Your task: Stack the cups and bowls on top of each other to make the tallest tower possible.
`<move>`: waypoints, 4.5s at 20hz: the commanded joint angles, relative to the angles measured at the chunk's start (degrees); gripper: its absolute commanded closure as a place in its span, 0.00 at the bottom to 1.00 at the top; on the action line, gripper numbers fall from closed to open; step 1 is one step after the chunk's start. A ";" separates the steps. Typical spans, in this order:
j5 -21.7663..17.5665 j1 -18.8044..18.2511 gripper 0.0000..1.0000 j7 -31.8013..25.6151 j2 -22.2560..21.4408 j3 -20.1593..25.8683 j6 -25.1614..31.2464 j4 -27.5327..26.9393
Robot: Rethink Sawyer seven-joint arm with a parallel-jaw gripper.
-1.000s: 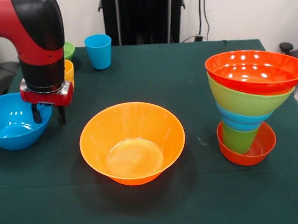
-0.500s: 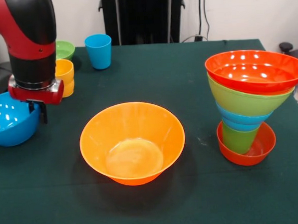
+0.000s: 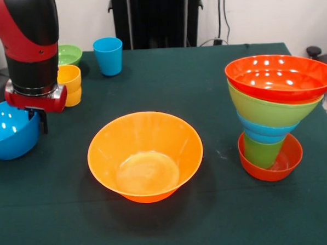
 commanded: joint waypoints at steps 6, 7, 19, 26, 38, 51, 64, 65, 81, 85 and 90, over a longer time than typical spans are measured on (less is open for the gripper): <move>4.44 6.96 1.00 2.34 -3.19 -1.79 11.40 1.87; 5.38 8.43 1.00 4.43 -4.11 -2.37 12.17 2.01; 15.20 21.92 1.00 14.26 -12.82 -9.94 23.51 0.27; 19.03 28.32 1.00 18.57 -12.64 -13.89 31.37 -5.50; 23.54 36.26 1.00 27.05 -15.64 -18.40 38.30 -7.72; 28.72 41.40 1.00 34.40 -13.67 -19.88 47.23 -17.65; 30.70 46.11 1.00 42.34 -4.40 -21.11 46.22 -28.51; 30.88 46.49 1.00 43.18 -3.57 -21.35 45.58 -29.15; 34.61 49.58 1.00 48.71 2.19 -23.63 45.47 -34.60; 35.40 50.78 1.00 50.56 4.04 -24.80 51.91 -39.42; 36.63 51.54 1.00 50.44 3.39 -26.21 51.57 -37.83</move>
